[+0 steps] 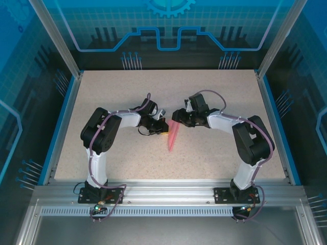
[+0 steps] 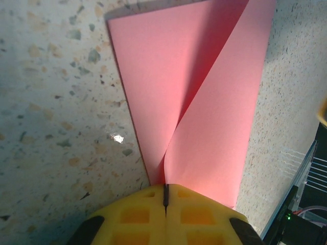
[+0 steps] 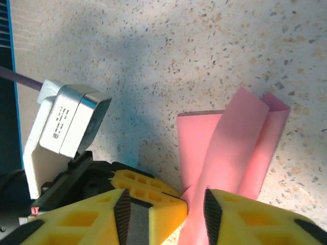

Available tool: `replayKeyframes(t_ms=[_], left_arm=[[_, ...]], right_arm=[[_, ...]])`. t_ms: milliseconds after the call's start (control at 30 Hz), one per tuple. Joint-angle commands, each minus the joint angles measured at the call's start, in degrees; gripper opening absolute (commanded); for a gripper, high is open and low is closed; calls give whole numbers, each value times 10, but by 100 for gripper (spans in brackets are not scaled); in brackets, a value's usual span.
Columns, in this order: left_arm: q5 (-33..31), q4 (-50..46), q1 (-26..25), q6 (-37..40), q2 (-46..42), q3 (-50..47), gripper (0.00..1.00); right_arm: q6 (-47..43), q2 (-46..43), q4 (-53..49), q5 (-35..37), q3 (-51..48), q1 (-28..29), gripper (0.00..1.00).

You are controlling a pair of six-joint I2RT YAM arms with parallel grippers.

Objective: Fold a paper plane with a square sheet of paper (fold left side to right side)
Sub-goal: Fold the wing for the fifth time at the center of the table.

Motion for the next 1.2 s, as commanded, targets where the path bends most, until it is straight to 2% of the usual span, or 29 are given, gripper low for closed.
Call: replayKeyframes(t_ms=[0,100,233,467,1167], left_arm=[[-21,-22,1,18,28,-2,0],[-26,-26,1,20,28,-1,0],[-34,-35,1,24,26,-1,0],[-45,-45,1,29,26,0,0],[-74,-60,2,30,29,-5,0]], right_arm=[[-13,11,-15,-16,15,-2,27],[-17,31,-31,-12,34,5,11],[-18,44,-41,-1,38,7,6],[-27,74,-42,-13,46,9,5],[-38,103,-80,14,43,8,5]])
